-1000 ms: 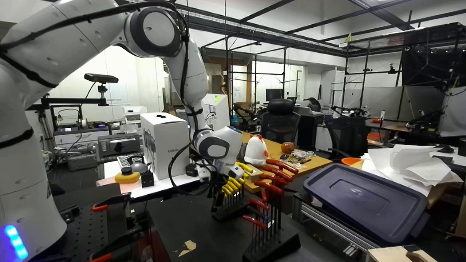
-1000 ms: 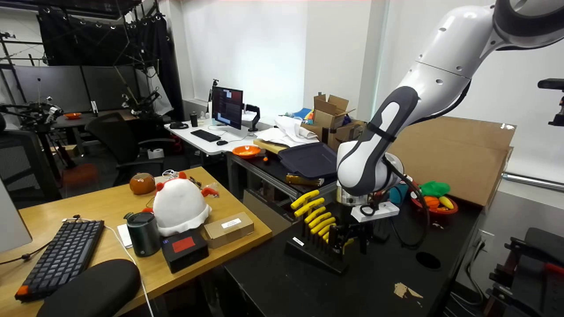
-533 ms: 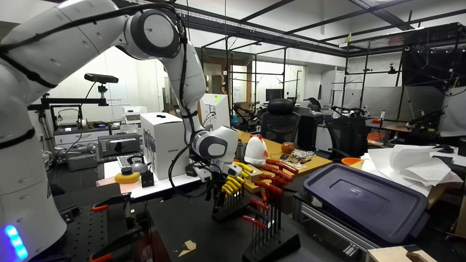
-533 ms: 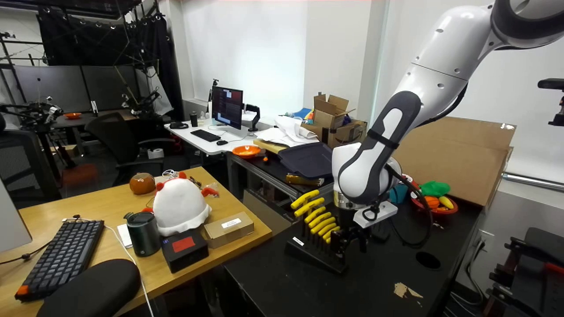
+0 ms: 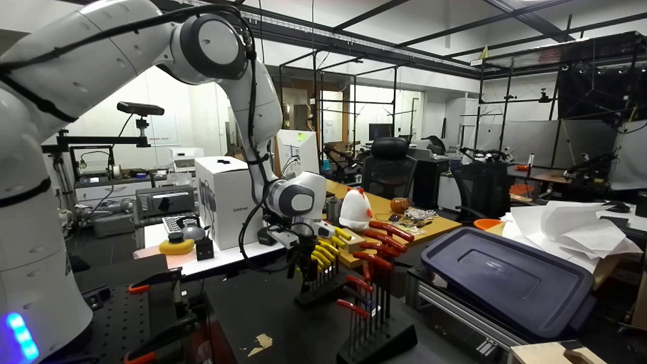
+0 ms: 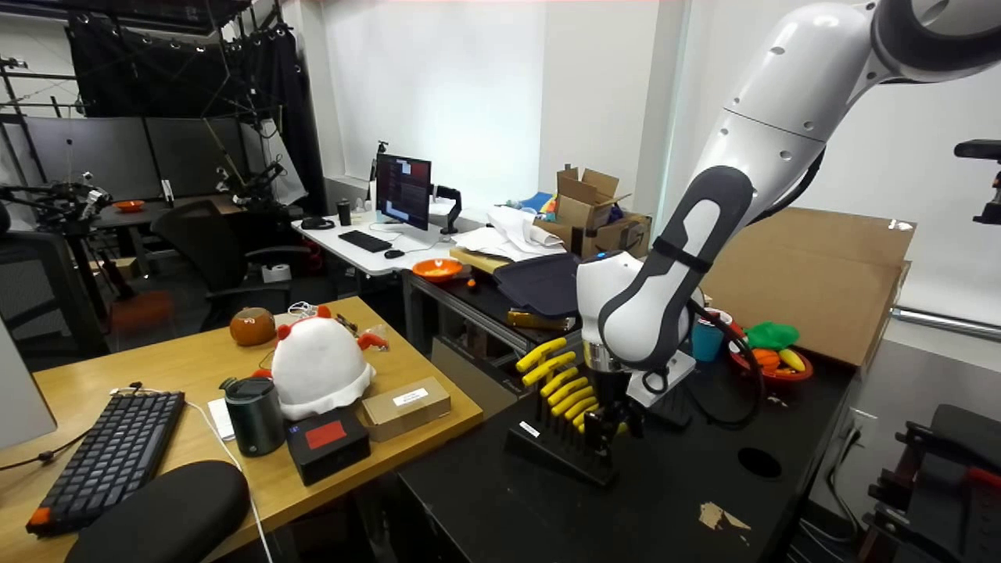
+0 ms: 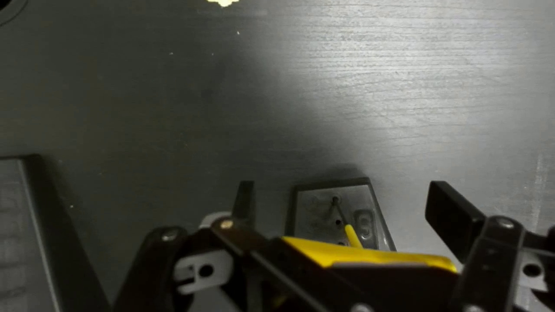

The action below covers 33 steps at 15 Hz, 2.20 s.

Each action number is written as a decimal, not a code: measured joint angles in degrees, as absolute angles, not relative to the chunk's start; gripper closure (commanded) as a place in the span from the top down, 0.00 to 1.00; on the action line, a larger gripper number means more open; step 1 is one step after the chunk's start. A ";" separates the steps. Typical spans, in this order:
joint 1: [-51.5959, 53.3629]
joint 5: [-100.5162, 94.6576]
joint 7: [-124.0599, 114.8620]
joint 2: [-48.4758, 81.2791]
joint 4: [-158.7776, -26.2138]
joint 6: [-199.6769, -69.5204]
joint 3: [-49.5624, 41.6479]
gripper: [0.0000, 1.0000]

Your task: Remove two yellow wrenches from the stand.

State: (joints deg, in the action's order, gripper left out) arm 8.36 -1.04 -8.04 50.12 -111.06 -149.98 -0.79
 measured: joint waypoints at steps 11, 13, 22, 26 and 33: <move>14.97 -9.06 -8.40 50.07 -110.44 -149.98 -6.07 1.00; 15.12 -9.58 -8.40 50.07 -110.30 -149.99 -6.07 0.72; 15.01 -9.94 -8.37 50.07 -110.10 -150.47 -5.89 0.05; 14.80 -9.92 -8.35 50.12 -110.10 -150.47 -5.29 0.03; 14.73 -9.69 -8.39 49.96 -110.10 -150.44 -5.00 0.03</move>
